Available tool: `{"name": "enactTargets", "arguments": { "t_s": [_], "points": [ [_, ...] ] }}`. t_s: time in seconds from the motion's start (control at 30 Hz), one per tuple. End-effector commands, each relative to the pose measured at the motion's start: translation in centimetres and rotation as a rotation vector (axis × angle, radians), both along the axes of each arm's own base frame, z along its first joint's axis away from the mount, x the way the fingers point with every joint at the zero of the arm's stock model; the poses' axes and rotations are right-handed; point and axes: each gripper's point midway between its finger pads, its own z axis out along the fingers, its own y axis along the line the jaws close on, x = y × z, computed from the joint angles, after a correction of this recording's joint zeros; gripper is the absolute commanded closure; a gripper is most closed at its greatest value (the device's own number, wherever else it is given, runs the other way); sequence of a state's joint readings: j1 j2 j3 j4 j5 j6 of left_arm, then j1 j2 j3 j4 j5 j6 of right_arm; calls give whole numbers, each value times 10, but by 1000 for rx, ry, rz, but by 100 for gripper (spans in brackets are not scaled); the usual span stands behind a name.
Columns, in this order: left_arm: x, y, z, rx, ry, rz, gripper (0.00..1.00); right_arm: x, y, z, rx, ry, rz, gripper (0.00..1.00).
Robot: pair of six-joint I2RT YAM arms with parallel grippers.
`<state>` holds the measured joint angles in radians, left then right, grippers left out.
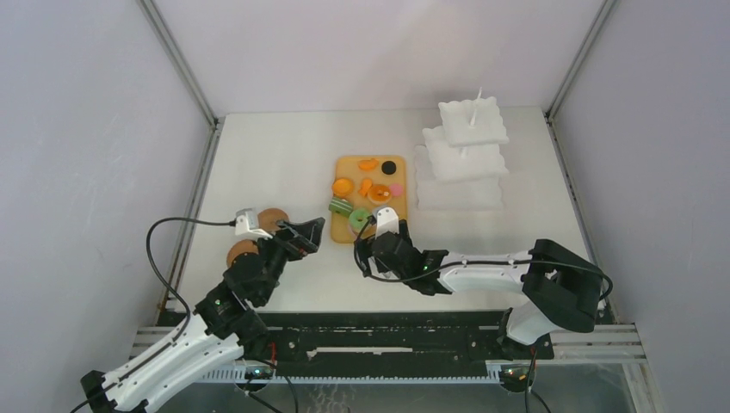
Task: Serve the afternoon tea
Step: Adjust the clamp on the tray.
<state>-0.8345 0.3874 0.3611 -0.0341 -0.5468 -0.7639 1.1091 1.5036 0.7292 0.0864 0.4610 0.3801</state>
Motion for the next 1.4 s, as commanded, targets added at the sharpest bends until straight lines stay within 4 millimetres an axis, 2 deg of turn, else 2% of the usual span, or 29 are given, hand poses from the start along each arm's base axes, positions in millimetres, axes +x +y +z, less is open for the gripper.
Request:
{"name": "enactTargets", "arguments": {
  "t_s": [0.0,0.17,0.67,0.8,1.03,1.13,1.37],
  "points": [
    [3,9,0,3,-43,41,0,6,1,1,2,-18,-12,3],
    [2,17,2,-3,-41,76,0,4,-1,-20,-29,38,-1,7],
    [3,20,-9,-17,-12,97,0,5,-6,-51,-104,79,8,19],
    [3,19,-9,-20,-12,95,0,7,-6,-52,-104,84,9,27],
    [4,19,-11,-17,-8,97,0,6,-3,-49,-103,98,31,34],
    [4,19,-10,-18,-9,98,0,3,0,-46,-99,109,55,42],
    [3,18,-7,-24,-11,90,0,-2,4,-36,-95,131,87,43]
  ]
}}
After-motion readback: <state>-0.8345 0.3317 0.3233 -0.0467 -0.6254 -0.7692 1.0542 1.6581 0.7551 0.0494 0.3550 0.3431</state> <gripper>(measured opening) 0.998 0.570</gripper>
